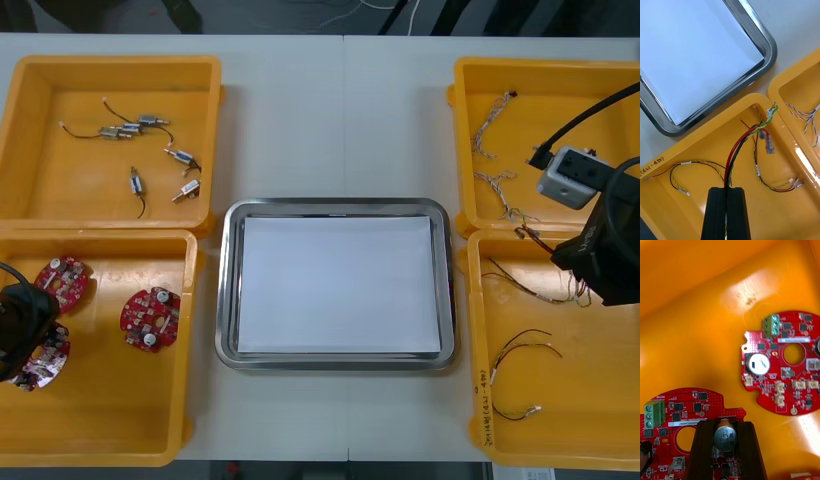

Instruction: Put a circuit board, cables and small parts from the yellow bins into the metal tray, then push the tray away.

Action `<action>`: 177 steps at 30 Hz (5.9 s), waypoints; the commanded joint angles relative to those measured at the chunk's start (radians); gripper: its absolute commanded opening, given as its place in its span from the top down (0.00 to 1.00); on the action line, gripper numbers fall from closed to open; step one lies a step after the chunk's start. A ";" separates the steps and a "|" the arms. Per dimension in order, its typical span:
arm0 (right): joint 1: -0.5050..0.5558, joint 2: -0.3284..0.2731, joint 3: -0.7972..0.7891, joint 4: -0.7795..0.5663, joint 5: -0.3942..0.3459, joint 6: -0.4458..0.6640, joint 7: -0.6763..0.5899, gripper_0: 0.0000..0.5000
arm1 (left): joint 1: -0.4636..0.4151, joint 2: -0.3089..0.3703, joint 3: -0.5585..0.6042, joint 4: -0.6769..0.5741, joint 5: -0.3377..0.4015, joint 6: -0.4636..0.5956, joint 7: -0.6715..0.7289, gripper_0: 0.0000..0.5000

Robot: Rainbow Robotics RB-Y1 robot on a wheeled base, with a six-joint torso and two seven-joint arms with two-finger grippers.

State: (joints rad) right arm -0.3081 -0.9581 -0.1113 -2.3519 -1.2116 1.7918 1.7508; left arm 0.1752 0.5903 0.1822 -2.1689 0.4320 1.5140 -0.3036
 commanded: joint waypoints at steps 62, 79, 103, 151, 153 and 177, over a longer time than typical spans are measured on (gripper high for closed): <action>-0.232 -0.054 0.320 -0.030 0.053 0.035 -0.060 1.00 | -0.051 0.151 0.029 -0.060 0.159 0.081 0.049 0.00; -0.232 -0.054 0.320 -0.030 0.055 0.037 -0.060 1.00 | 0.038 0.129 0.180 -0.074 0.310 0.104 0.072 0.00; -0.232 -0.054 0.320 -0.030 0.058 0.046 -0.060 1.00 | 0.112 0.026 0.114 -0.048 0.251 0.043 0.027 0.00; -0.232 -0.054 0.320 -0.030 0.058 0.060 -0.060 1.00 | 0.147 0.026 -0.035 0.077 0.152 -0.143 -0.012 0.00; -0.232 -0.054 0.320 -0.030 0.058 0.061 -0.060 1.00 | 0.147 0.026 -0.040 0.080 0.149 -0.147 -0.011 0.00; -0.232 -0.054 0.320 -0.030 0.050 0.061 -0.060 1.00 | 0.147 0.026 -0.061 0.087 0.125 -0.163 -0.023 1.00</action>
State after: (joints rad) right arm -0.5084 -0.9741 0.1952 -2.3566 -1.1581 1.8482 1.7207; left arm 0.2893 0.6293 0.1336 -2.0801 0.5677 1.3594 -0.3016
